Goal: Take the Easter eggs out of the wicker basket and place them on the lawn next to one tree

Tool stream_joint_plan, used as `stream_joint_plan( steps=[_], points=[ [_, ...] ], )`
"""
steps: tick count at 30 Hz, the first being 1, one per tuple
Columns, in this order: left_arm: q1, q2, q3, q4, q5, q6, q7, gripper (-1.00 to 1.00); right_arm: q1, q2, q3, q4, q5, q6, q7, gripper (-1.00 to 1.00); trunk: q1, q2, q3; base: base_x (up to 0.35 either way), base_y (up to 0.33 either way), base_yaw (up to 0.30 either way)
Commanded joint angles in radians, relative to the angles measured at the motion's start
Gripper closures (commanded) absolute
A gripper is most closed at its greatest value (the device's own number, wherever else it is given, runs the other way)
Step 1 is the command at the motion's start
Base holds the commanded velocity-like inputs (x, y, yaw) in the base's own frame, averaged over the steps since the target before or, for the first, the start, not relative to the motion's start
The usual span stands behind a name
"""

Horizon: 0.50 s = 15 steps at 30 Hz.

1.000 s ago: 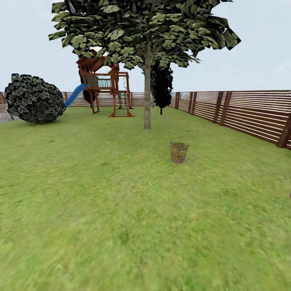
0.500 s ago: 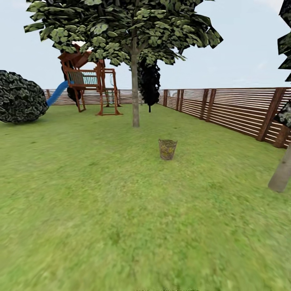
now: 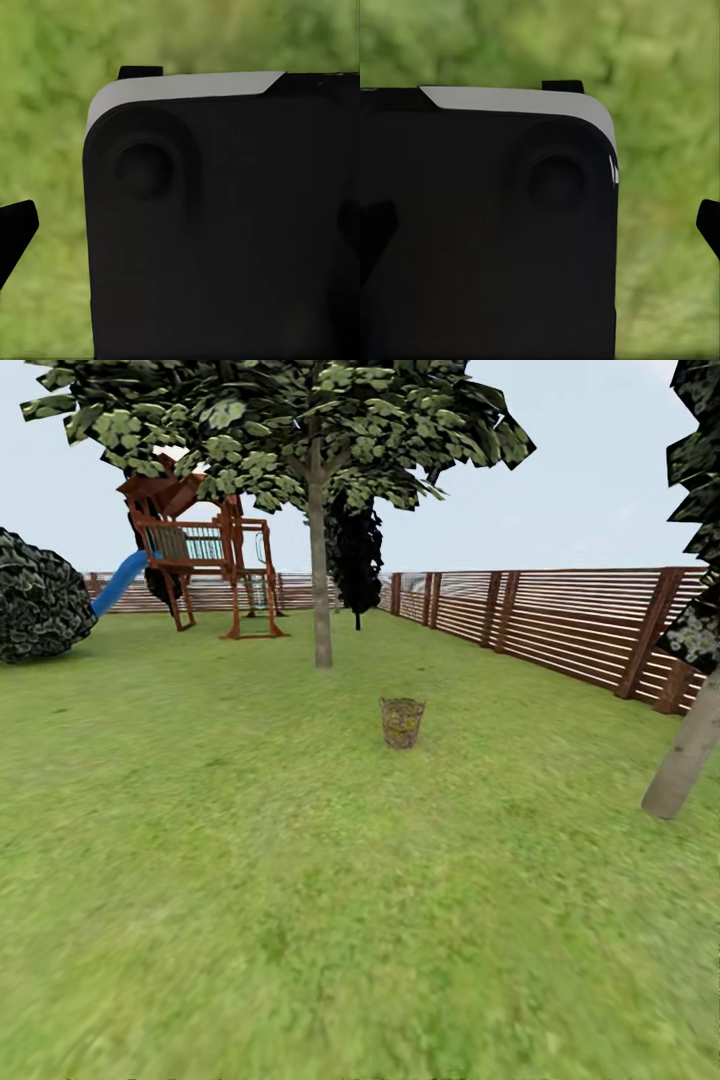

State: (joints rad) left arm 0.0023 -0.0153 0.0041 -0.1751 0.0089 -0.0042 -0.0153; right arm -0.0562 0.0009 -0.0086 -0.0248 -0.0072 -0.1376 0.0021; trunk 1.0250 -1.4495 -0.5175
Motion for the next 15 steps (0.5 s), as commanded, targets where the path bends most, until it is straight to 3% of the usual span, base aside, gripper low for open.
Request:
stream_joint_plan(
  steps=[1,15],
  points=[
    [0.0,0.0,0.001,-0.001,0.001,0.0,-0.002,-1.0,-0.001,0.0,-0.001,0.001,-0.001,-0.004,0.001,-1.0,0.0,0.0,-0.002,0.0,0.0,-0.018],
    [-0.001,0.0,0.0,-0.001,0.001,0.0,-0.002,-1.0,-0.001,-0.004,-0.002,0.002,-0.002,-0.004,0.001,-1.0,0.0,0.0,-0.025,0.0,0.0,-0.003]
  ],
)
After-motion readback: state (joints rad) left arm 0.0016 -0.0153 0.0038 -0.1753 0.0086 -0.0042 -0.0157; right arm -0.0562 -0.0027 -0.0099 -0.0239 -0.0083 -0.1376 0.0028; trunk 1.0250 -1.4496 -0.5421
